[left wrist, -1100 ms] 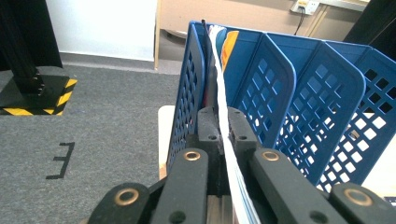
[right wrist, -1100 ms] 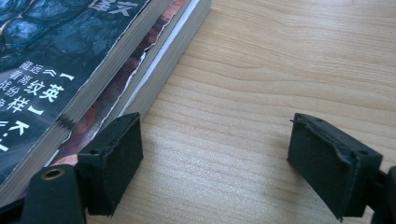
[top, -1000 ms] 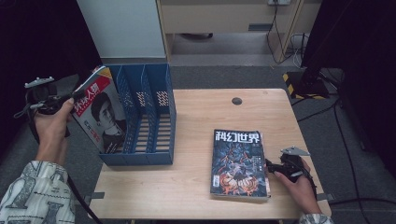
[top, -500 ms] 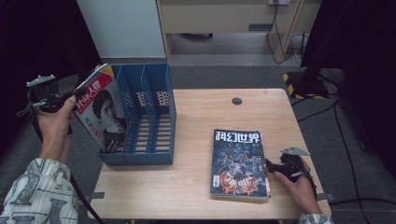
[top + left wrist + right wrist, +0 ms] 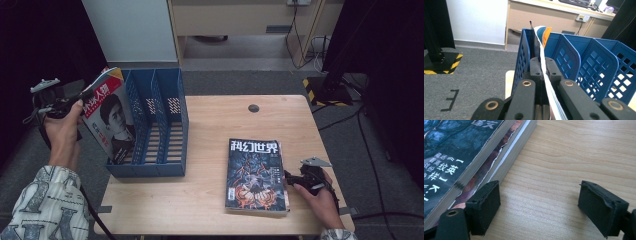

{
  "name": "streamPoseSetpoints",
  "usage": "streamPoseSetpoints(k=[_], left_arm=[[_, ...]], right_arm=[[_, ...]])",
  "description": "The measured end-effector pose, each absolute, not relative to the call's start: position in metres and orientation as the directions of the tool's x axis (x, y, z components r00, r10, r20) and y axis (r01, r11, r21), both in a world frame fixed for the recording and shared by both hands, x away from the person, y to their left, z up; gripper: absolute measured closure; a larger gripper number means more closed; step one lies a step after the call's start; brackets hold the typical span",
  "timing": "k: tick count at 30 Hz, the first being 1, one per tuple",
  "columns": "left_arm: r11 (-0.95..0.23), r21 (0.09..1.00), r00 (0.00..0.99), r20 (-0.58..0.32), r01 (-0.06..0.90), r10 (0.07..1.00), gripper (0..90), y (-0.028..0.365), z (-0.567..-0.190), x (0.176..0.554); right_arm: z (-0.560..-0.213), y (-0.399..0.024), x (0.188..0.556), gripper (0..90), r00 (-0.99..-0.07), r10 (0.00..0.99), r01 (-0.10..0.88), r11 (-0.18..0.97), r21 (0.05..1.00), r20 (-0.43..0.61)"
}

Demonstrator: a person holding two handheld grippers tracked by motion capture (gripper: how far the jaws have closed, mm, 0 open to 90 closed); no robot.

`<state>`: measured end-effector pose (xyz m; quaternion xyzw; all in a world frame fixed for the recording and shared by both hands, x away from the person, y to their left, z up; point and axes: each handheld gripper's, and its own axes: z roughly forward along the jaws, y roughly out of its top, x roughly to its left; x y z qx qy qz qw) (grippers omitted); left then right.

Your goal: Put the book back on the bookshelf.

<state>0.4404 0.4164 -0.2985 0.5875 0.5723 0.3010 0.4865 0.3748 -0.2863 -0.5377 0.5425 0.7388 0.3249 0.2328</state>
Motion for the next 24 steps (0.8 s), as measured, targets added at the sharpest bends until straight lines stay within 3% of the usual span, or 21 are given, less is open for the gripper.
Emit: streamPoseSetpoints(k=[24], left_arm=[[0.118,0.912,0.161,-0.194,0.393,0.968,86.2,0.415,-0.314,0.439]], right_arm=[[-0.538,-0.286,0.375,18.0,-0.301,0.954,0.649,0.198,0.735,0.008]])
